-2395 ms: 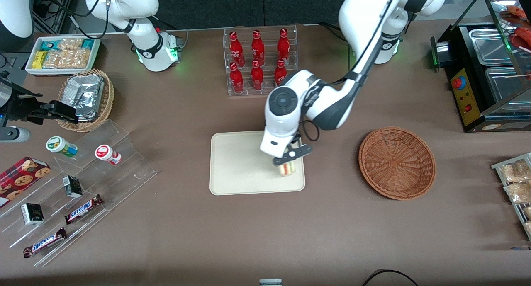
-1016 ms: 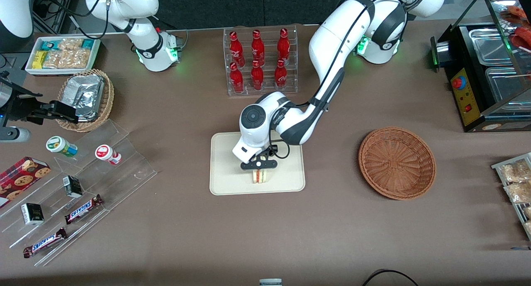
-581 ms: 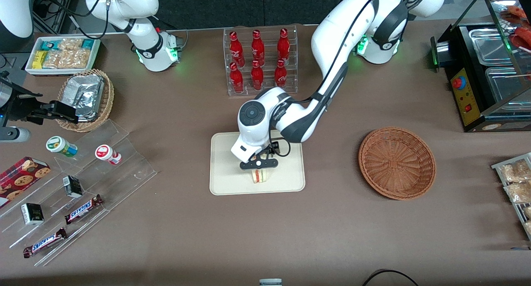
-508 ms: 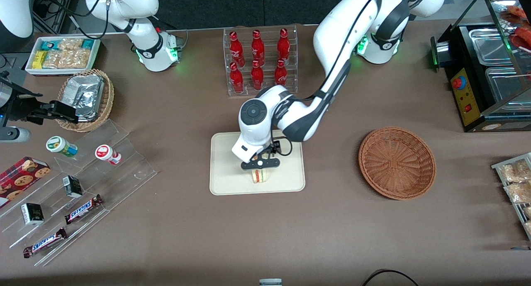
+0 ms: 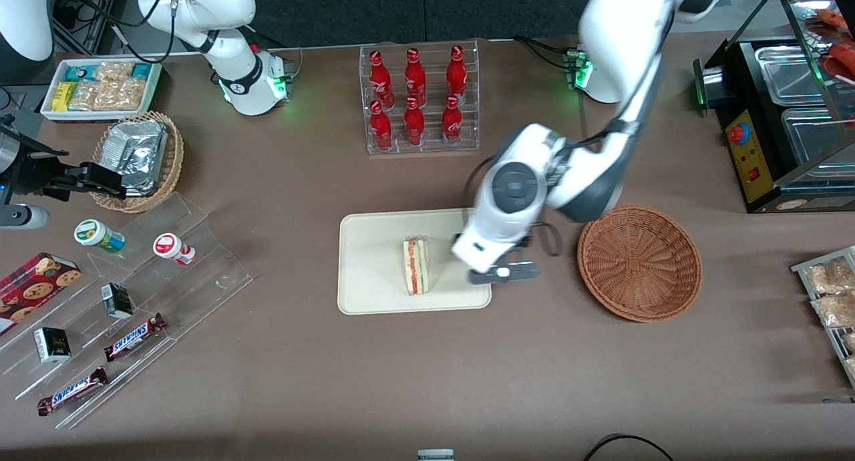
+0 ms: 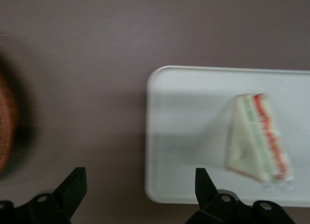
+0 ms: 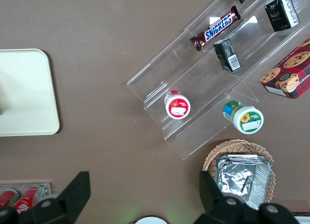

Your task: Place sandwich from basket to tray

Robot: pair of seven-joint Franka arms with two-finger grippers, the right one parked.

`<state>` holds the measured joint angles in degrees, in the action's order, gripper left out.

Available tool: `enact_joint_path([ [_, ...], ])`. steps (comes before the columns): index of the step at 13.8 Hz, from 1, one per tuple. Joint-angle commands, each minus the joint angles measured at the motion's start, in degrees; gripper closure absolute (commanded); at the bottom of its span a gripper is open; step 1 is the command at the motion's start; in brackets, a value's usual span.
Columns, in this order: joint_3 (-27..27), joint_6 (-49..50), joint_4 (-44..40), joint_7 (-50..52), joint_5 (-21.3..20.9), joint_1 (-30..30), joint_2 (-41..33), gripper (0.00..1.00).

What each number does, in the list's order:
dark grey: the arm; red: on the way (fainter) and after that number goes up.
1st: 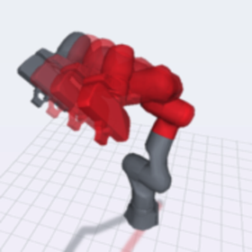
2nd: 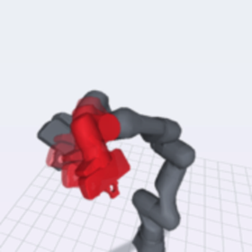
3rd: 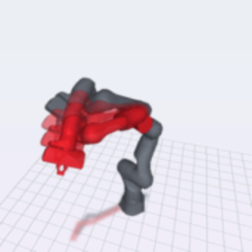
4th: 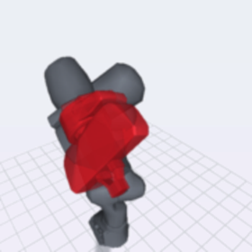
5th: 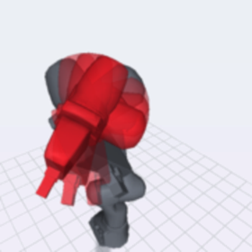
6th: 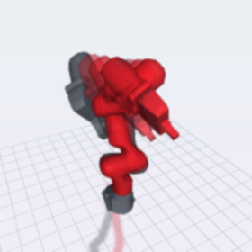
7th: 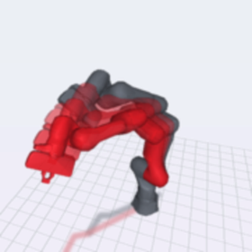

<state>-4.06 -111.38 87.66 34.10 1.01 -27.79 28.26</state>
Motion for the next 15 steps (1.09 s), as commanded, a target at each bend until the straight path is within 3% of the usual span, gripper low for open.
enact_joint_path([
  [1,-0.3,-1.0,15.9,-9.7,1.3,5.9,-12.1,0.01],
  [4,-0.2,-0.7,23.2,-21.8,1.4,14.1,-18.6,0.01],
  [8,-0.2,4.3,23.4,-34.9,1.4,24.0,-23.6,0.01],
  [15,0.0,8.9,21.9,-32.6,1.3,26.7,-34.9,0.01],
])
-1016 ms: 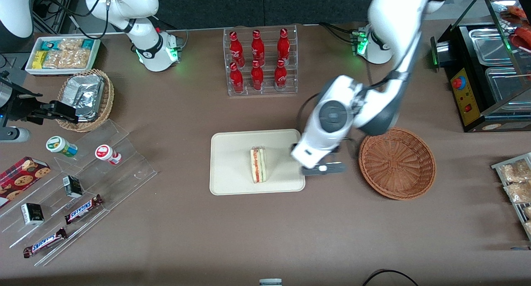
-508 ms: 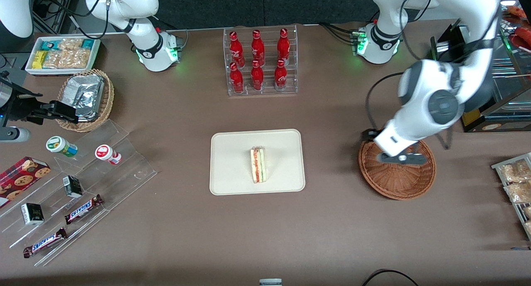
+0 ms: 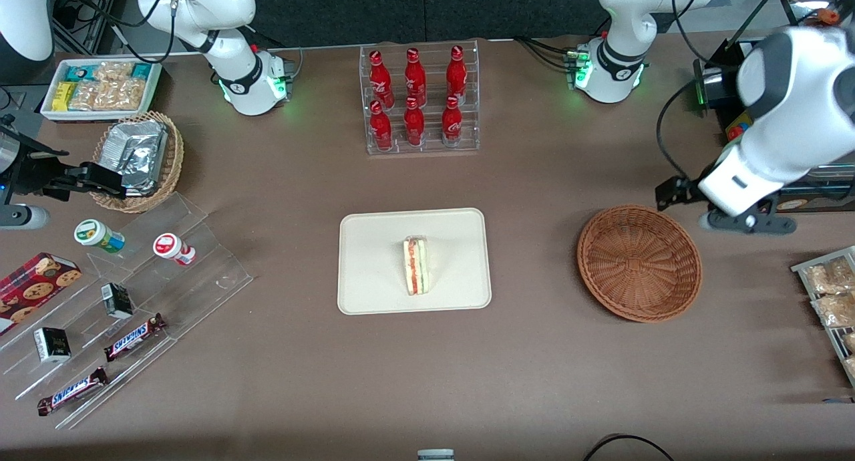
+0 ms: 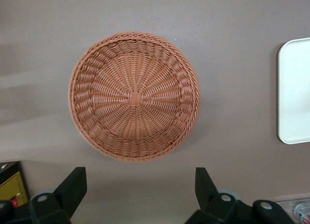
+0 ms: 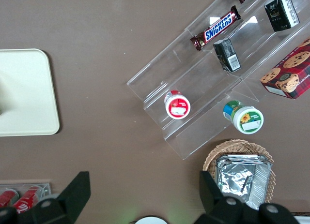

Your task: Place sandwich from basket to tray

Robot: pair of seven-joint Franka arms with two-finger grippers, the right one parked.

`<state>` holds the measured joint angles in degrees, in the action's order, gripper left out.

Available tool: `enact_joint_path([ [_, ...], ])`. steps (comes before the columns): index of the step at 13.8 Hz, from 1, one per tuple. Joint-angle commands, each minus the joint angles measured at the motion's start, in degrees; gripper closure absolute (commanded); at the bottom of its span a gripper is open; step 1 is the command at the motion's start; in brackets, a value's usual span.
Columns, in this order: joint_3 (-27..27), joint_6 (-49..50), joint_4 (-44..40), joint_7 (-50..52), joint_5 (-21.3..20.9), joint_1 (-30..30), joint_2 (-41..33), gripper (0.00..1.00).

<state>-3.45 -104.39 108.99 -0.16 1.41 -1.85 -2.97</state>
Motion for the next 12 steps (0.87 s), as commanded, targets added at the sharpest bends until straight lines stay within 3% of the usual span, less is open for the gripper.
enact_joint_path([
  [1,-0.6,2.7,0.0,2.5,0.7,0.8,-4.8,0.01],
  [6,-0.9,12.5,-12.1,3.6,0.4,0.6,-3.2,0.01],
  [12,-0.9,15.9,-15.8,3.8,0.8,0.4,-1.1,0.01],
])
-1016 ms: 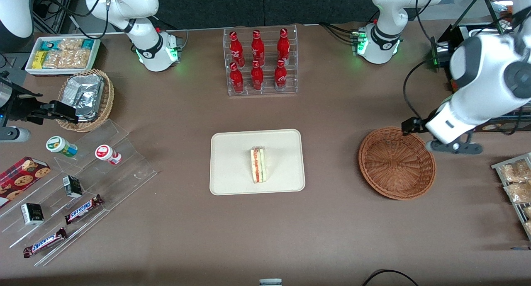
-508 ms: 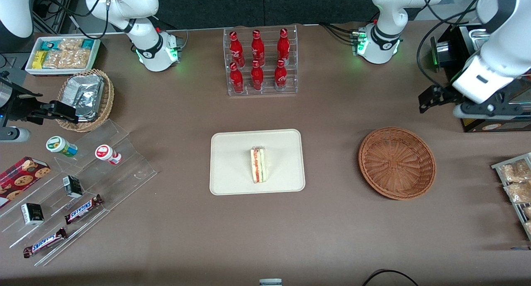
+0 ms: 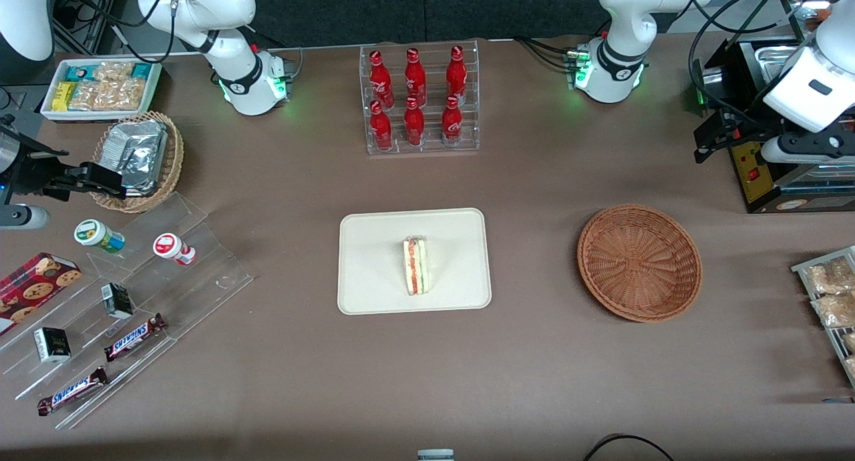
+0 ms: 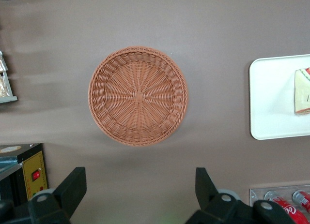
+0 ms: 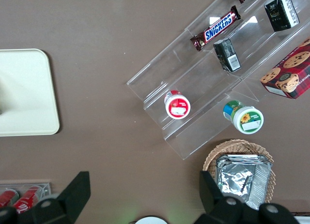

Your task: Place sandwich from basket to tray

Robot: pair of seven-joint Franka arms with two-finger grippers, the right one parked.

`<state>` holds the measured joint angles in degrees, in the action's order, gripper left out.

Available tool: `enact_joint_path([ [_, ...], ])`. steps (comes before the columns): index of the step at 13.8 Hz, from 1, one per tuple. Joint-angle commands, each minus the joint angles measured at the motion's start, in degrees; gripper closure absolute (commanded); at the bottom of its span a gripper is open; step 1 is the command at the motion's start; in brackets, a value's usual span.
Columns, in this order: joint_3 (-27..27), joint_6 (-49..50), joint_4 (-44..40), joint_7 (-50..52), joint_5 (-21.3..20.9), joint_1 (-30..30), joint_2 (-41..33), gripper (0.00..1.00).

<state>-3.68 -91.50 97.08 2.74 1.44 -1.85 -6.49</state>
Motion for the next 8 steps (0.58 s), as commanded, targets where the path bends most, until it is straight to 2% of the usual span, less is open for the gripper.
enact_joint_path([
  [1,-0.6,3.1,-4.3,0.8,0.8,0.5,2.7,0.01],
  [8,-0.6,3.2,-5.0,0.3,-0.2,0.4,3.3,0.01],
])
